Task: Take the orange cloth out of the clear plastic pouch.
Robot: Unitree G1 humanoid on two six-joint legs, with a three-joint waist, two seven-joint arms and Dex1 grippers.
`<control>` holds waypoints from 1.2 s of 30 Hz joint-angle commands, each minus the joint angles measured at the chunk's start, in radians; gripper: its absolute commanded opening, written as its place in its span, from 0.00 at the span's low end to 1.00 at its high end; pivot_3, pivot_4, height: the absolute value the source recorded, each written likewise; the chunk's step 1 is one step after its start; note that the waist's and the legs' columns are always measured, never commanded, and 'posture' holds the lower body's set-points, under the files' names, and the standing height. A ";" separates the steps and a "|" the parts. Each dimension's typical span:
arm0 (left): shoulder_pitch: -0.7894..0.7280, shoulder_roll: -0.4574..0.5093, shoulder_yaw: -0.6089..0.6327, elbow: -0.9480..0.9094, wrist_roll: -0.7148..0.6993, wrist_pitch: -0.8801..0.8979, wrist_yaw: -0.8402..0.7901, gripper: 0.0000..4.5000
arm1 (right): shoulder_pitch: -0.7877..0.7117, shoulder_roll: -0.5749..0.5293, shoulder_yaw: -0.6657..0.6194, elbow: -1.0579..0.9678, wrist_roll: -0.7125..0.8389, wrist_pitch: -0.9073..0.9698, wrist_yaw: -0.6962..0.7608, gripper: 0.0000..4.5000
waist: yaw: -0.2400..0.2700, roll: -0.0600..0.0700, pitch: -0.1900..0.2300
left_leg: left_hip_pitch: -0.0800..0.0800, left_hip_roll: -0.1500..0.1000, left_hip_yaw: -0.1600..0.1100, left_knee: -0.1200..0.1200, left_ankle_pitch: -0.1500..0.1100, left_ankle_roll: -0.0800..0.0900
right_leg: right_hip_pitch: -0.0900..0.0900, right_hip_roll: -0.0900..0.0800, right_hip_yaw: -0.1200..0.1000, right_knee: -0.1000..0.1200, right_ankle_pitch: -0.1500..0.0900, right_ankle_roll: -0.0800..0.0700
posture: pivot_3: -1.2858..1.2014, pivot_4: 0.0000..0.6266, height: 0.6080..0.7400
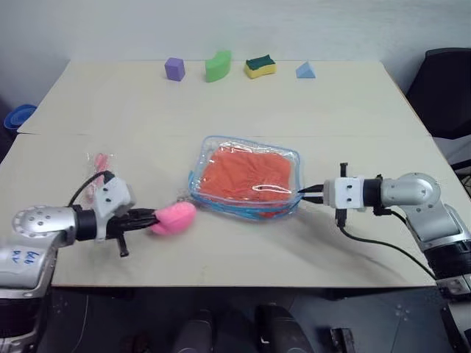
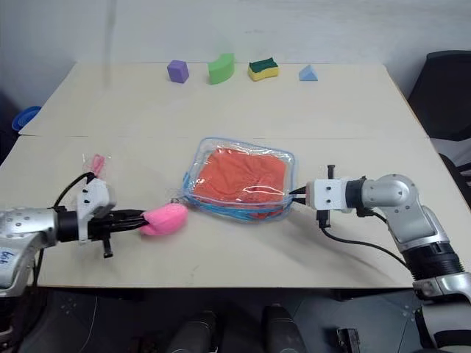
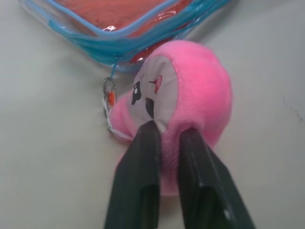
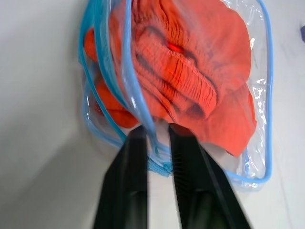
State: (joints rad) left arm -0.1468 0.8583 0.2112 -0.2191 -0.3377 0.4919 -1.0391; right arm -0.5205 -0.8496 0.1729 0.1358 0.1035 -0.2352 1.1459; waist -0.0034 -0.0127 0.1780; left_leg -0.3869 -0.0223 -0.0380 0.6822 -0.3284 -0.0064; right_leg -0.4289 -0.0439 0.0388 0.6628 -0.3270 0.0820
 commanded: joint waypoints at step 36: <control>-0.720 -0.212 -0.512 0.663 0.337 -0.656 -0.194 0.75 | 0.529 0.001 -0.318 -0.959 0.602 0.950 -0.477 0.99 | 0.014 0.000 0.000 | -0.001 -0.001 -0.003 0.001 -0.001 0.001 | 0.002 0.001 -0.003 -0.002 0.000 0.000 | 0.52 0.24 1.00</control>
State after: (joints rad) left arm -0.8467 0.6476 -0.3159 0.4381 0.0042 -0.1417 -1.2297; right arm 0.0115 -0.8498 -0.1228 -0.7986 0.7021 0.7222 0.6776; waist 0.0111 -0.0128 0.1775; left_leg -0.3876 -0.0231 -0.0414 0.6831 -0.3294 -0.0055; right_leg -0.4269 -0.0427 0.0361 0.6610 -0.3267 0.0817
